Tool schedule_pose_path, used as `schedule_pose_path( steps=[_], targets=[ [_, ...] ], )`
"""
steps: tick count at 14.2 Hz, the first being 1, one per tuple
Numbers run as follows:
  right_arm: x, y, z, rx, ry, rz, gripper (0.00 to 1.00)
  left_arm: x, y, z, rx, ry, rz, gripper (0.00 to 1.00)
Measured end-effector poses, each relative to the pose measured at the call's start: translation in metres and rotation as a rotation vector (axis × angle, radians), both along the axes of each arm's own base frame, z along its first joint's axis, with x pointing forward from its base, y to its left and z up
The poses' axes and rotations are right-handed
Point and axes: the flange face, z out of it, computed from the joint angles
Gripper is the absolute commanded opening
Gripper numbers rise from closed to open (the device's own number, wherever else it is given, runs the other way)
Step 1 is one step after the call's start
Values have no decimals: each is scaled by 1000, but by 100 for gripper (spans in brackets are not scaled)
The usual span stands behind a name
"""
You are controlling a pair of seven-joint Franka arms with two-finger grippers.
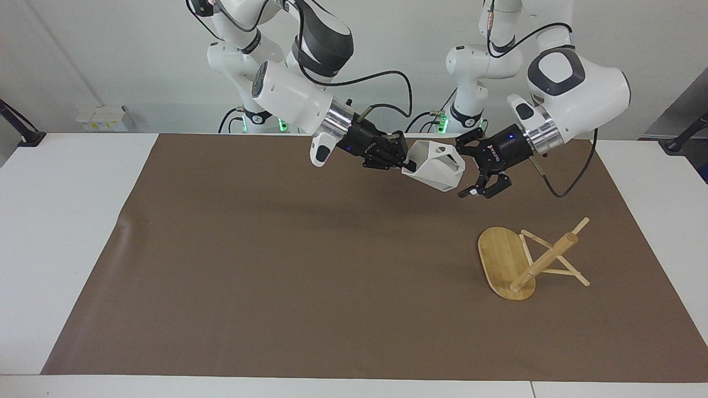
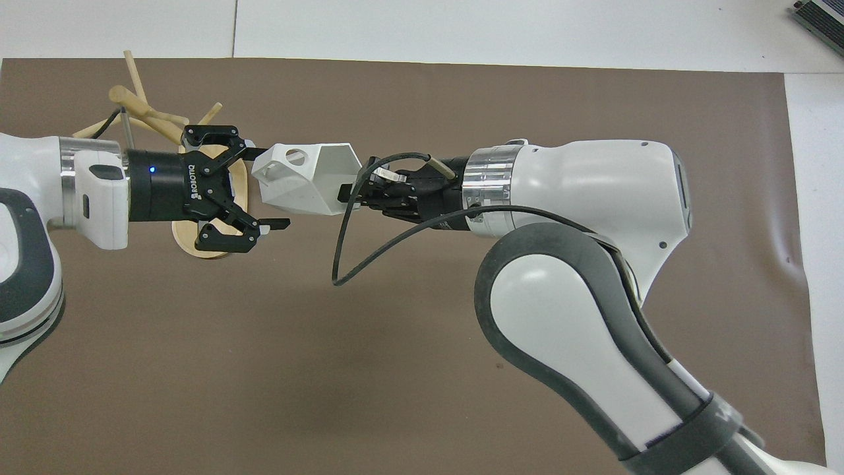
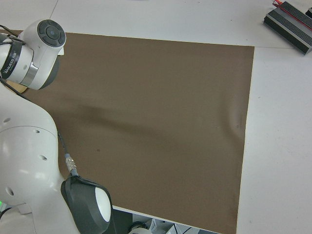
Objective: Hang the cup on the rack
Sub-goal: 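Reach the left gripper to the cup held by the right gripper, then grasp the cup with the left gripper while the right gripper releases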
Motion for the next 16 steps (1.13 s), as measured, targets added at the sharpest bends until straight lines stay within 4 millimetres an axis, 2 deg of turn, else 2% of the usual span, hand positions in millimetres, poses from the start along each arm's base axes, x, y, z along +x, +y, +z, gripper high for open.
schedule_pose_path(
  steps=[5, 6, 7, 8, 15, 16],
  targets=[
    [0, -1, 0, -3, -3, -2, 0, 0, -14, 0, -13, -15, 14, 100],
    [0, -1, 0, -6, -5, 0, 0, -1, -15, 0, -13, -13, 15, 74],
    [0, -1, 0, -9, -7, 0, 0, 0, -15, -1, -14, -11, 16, 13],
    [2, -2, 0, -11, -10, -7, 0, -1, -15, -2, -14, -7, 17, 0],
    [3, -4, -1, -14, -10, -9, 0, -2, -15, -4, -14, 3, 18, 0],
    [3, -4, -1, -14, -10, -9, 41, -2, -15, -4, -14, 4, 18, 0]
  ],
)
